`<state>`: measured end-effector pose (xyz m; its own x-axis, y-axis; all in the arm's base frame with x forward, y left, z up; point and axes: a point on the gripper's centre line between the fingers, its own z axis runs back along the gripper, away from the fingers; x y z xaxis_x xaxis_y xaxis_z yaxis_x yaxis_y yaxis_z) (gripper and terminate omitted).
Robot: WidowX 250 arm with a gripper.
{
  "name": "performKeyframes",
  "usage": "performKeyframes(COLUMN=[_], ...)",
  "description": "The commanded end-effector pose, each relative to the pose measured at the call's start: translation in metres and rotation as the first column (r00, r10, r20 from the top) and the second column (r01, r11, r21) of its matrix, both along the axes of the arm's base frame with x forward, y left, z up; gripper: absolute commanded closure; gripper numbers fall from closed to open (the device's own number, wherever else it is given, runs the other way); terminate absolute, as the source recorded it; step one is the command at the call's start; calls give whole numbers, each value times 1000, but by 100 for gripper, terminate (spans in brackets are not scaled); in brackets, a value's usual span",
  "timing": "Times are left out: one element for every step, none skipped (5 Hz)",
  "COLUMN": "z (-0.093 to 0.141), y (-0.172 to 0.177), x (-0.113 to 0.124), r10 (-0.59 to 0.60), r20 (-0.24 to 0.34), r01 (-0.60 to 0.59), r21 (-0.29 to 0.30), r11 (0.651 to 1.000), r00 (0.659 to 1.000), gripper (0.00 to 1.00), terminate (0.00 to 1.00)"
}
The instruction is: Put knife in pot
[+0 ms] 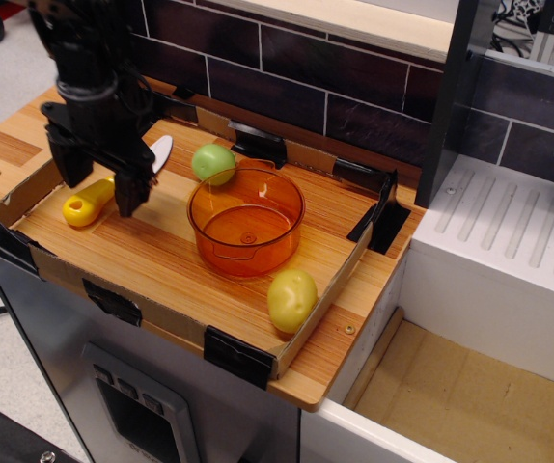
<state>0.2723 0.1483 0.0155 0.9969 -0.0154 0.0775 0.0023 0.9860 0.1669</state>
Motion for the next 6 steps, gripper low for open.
performKeyframes(z=[-9,-12,-15,-10,5,30], y=[6,9,15,20,21,25], x=[7,7,7,6,4,0], r10=[27,24,32,39,55,74], r20=[-18,-20,-14,-69,-59,-42], r01=[-27,-23,-31,-36,-52,-70], r21=[27,33,20,47,40,78], r11=[999,999,999,998,998,994], r00=[999,1000,999,997,997,996], gripper=[0,0,100,100,100,100], terminate=[0,0,0,0,0,0])
